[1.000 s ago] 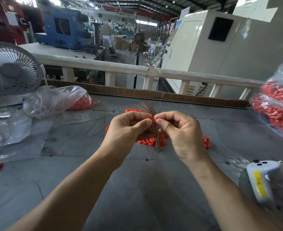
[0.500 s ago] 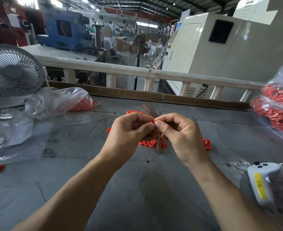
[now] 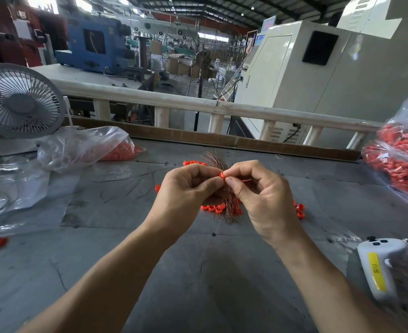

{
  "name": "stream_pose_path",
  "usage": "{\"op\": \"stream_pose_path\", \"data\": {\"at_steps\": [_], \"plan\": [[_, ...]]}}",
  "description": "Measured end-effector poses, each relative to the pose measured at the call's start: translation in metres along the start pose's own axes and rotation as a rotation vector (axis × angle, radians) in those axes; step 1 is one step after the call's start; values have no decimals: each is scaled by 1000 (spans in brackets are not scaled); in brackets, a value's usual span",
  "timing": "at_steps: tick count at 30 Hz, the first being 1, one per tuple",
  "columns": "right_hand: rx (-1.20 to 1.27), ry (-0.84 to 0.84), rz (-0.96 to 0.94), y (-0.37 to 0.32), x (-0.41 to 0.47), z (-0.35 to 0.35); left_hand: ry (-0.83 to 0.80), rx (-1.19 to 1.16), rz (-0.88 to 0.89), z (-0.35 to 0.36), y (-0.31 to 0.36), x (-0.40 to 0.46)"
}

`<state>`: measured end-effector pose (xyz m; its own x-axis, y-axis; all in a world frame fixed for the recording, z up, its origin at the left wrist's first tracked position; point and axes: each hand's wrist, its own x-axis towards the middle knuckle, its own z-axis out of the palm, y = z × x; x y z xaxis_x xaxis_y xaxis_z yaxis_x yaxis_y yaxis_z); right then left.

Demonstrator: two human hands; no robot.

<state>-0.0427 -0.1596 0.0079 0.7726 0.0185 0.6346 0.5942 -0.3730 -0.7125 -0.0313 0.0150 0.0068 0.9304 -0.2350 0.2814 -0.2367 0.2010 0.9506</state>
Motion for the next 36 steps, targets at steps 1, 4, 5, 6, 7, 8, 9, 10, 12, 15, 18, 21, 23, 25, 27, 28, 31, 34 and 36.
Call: {"op": "stream_pose_path", "data": {"at_steps": [1, 4, 5, 6, 7, 8, 9, 10, 12, 15, 18, 21, 23, 25, 27, 28, 31, 34, 36], "plan": [[1, -1, 0, 0, 0, 0, -1, -4, -1, 0, 0, 0], [-9, -5, -23, -1, 1, -1, -3, -19, -6, -1, 0, 0], [-14, -7, -32, -1, 1, -1, -3, -27, -9, -1, 1, 0], [-20, -9, -42, -1, 2, -1, -3, -34, -12, -1, 1, 0], [-29, -9, -53, -1, 2, -2, -3, -41, -15, -1, 1, -1], [-39, -6, -64, -1, 2, -2, -3, -47, -18, -1, 1, -1], [-49, -4, -73, -1, 2, -2, -4, -52, -22, -1, 1, -1], [-59, -1, -80, -2, 2, -2, -4, -55, -24, -1, 1, -1], [-94, 12, -97, -3, 2, -2, -4, -50, -22, -2, 1, 0], [-125, 26, -78, -6, 1, 0, 20, 9, 9, -1, -1, 0], [-151, 17, -63, -9, 1, 1, 51, 49, 29, 1, -3, 1], [-182, -5, -69, -11, 1, 0, 47, 45, 15, 0, -4, 1], [-192, -13, -74, -13, 0, -1, 42, 28, 1, -1, -3, 1], [-212, -11, -85, -13, 0, -1, 44, 25, -3, -1, -2, 0], [-248, -3, -95, -14, 0, 0, 63, 49, 14, 1, -2, 0], [-266, 3, -101, -14, 0, 0, 75, 77, 31, 2, -2, -1], [-265, 19, -95, -14, 0, 0, 95, 129, 66, 5, -2, -1], [-259, 20, -94, -14, -1, 1, 94, 113, 58, 4, -3, -1], [-295, 16, -126, -13, 0, 2, 89, 66, 28, 3, -3, 0]]}}
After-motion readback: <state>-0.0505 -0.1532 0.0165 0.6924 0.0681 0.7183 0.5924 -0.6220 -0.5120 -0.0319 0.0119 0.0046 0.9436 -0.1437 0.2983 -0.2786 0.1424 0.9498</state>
